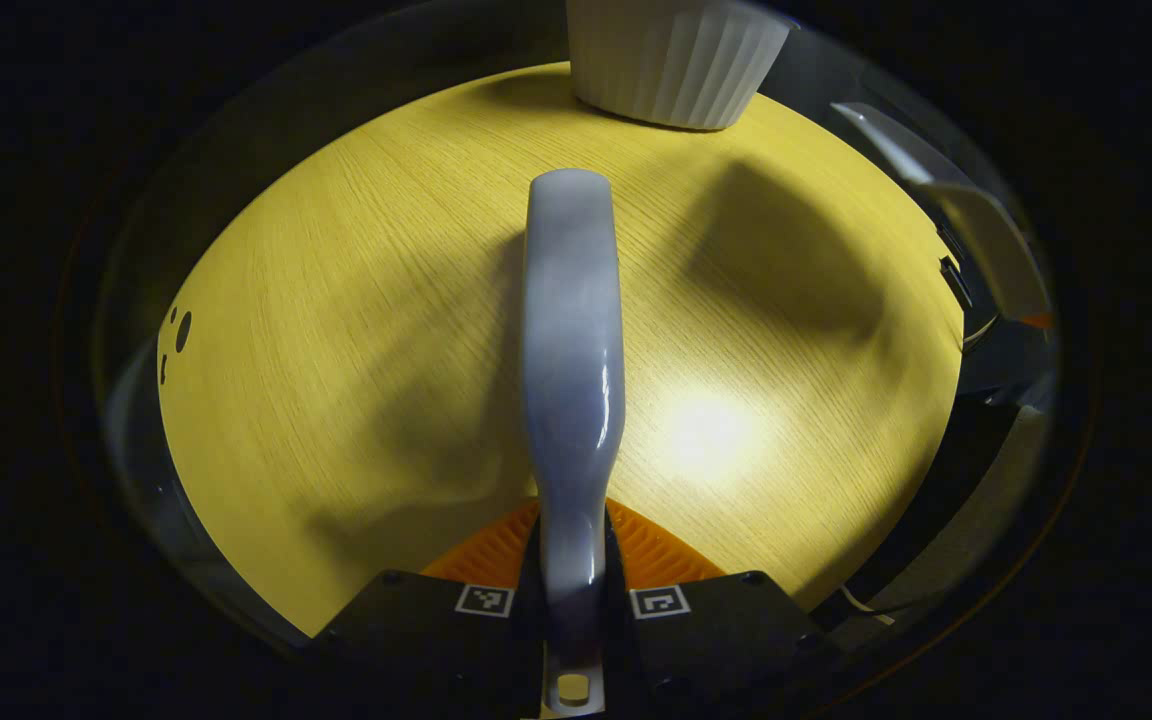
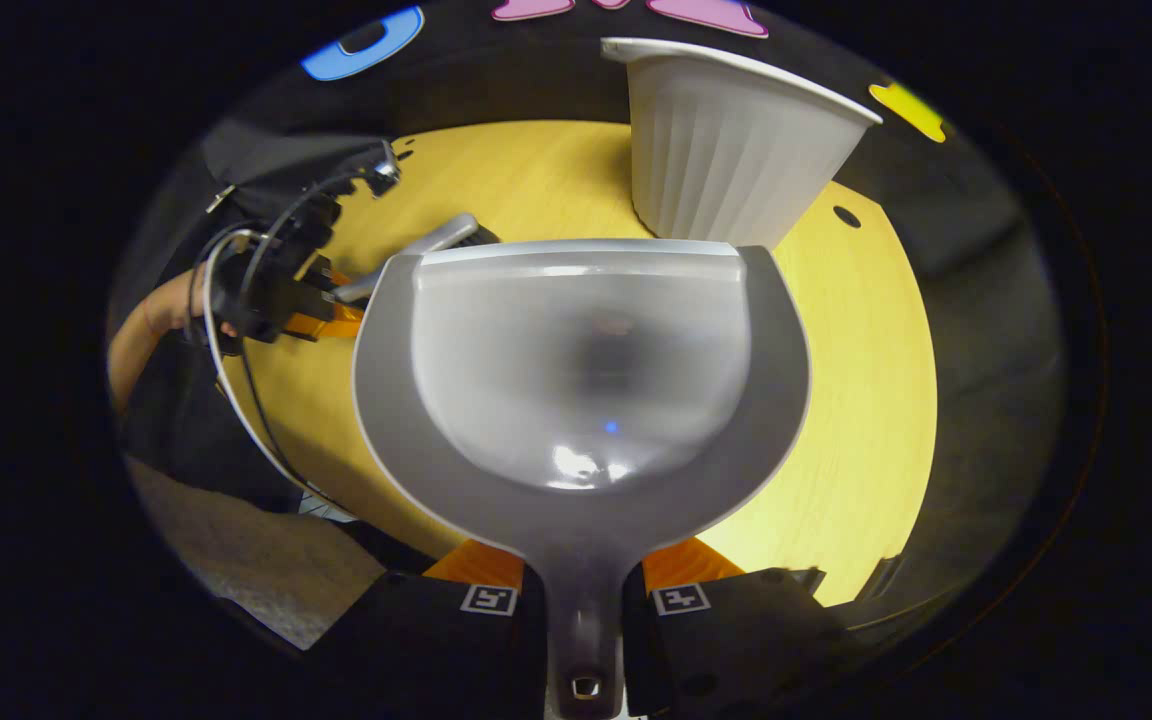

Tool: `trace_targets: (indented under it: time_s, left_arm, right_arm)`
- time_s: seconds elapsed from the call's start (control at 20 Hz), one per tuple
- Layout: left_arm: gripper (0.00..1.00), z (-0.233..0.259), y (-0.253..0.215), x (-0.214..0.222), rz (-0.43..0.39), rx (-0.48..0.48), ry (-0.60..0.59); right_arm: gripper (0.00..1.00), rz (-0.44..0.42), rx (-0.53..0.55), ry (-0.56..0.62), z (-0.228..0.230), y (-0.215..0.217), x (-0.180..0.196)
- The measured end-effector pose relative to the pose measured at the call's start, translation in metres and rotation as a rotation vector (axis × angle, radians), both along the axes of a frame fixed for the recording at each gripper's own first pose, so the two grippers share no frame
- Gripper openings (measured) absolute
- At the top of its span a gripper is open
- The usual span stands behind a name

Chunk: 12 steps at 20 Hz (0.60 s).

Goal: Pick up the small broom and dustpan from the desktop, sweep the trash into the dustpan with the broom, and then empty the trash into the garbage bin.

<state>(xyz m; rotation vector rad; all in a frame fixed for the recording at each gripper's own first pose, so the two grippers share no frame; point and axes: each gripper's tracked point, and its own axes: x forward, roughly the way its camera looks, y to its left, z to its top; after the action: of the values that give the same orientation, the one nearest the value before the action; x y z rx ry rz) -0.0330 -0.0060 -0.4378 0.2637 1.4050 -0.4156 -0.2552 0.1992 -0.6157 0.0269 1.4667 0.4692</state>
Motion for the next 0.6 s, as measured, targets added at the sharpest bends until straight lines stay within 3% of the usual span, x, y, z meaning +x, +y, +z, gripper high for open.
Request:
trace_targets:
  time_s: [0.2, 0.6]
  left_arm:
    - [0.28, 0.002, -0.001, -0.002, 0.02, 0.015, 0.005]
    - [0.29, 0.003, -0.003, -0.004, 0.056, 0.048, 0.003]
  right_arm:
    - [0.34, -0.004, -0.032, 0.03, -0.043, 0.013, -0.001]
    - [0.35, 0.141, -0.051, 0.031, -0.084, 0.023, -0.008]
